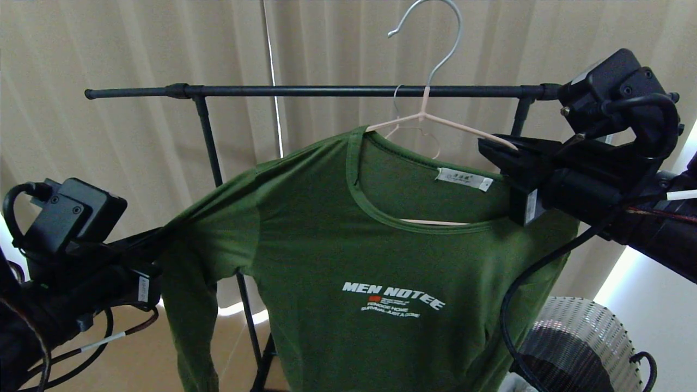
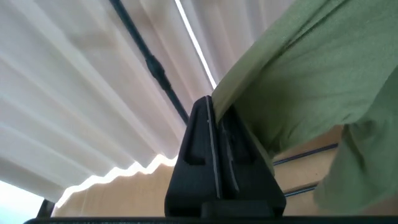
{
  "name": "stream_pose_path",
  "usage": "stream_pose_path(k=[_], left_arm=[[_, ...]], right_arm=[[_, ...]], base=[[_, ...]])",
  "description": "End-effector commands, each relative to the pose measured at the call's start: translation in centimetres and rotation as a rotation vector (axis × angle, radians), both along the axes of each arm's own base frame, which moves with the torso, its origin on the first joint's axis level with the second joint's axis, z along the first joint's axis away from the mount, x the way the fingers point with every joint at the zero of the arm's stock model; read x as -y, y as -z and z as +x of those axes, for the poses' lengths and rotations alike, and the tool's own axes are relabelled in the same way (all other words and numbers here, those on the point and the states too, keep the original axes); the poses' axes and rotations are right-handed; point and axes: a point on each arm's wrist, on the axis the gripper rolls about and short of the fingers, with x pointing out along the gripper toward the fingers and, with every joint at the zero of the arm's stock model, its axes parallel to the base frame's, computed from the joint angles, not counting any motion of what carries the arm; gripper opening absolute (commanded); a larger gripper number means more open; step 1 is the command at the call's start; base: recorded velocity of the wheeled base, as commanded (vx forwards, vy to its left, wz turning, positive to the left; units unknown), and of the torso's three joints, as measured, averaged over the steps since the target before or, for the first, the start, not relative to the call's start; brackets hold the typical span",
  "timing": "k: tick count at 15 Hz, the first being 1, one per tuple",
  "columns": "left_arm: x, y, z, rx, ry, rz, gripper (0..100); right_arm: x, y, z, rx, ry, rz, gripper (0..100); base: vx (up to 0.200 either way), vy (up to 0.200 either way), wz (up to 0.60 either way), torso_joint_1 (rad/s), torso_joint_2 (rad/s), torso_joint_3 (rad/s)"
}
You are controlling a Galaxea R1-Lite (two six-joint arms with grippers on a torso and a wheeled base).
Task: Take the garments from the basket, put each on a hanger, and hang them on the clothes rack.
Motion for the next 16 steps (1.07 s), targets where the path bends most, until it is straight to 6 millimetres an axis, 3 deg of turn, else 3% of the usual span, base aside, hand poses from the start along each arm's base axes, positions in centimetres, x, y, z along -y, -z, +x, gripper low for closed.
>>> stream_pose_path(k=[1, 4, 5, 13, 16], left_arm=[[-0.1, 0.1, 0.1, -0.005, -0.007, 0.002, 0], [-0.1, 0.0, 0.0, -0.001, -0.003, -0.001, 0], [-0.1, 0.0, 0.0, 0.001, -0.003, -0.001, 100], [0.4, -1.1, -0.9, 0.028, 0.144, -0.120, 100], [-0.1, -0.8, -2.6, 0.014, 0.143, -0.230, 100]], right_arm=[[0.0, 0.0, 0.0, 0.000, 0.002, -0.001, 0], [-0.1, 0.2, 0.2, -0.005, 0.002, -0.004, 0], [-0.1, 0.2, 0.2, -0.004, 0.002, -0.004, 0], [1.9, 1.8, 0.4, -0.047, 0.077, -0.030, 0], [3.0, 1.7, 0.7, -0.051, 0.123, -0.036, 0]], base=[[0.000, 0.000, 0.00, 0.000, 0.00, 0.000], [0.000, 0.000, 0.00, 0.000, 0.00, 0.000], [0.000, 0.000, 0.00, 0.000, 0.00, 0.000], [0.000, 0.000, 0.00, 0.000, 0.00, 0.000], [0.000, 0.000, 0.00, 0.000, 0.00, 0.000]])
